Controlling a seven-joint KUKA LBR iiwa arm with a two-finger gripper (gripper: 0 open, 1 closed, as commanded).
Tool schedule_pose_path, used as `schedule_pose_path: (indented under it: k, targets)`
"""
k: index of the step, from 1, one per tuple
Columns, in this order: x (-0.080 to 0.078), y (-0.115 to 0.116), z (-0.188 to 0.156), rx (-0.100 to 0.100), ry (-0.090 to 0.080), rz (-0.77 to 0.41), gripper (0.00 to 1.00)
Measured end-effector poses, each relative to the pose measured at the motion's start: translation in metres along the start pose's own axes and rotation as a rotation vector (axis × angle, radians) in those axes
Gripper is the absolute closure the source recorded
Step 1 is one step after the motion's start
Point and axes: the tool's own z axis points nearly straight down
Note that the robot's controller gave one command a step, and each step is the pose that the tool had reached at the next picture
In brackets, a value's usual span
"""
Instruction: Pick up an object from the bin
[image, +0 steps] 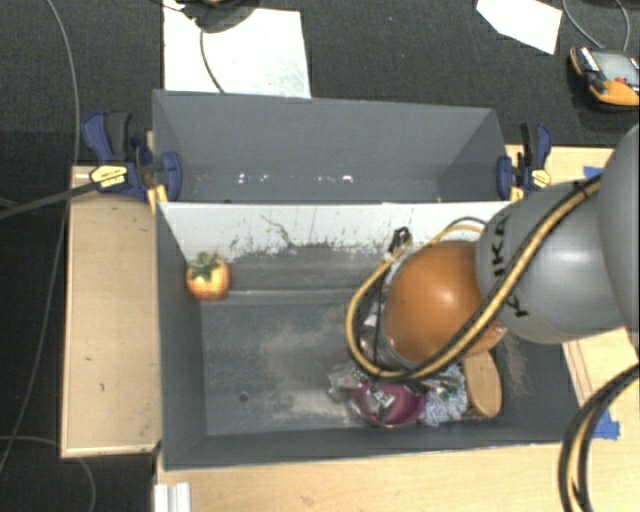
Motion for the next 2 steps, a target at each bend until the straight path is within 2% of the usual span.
schedule_pose_path:
  k: [1,2]
  targets:
    - [0.0,0.0,0.0,0.0,0.0,0.001,1.0]
    - [0.001,0.002,-0.016,-0.005,0.004,0.001,1.0]
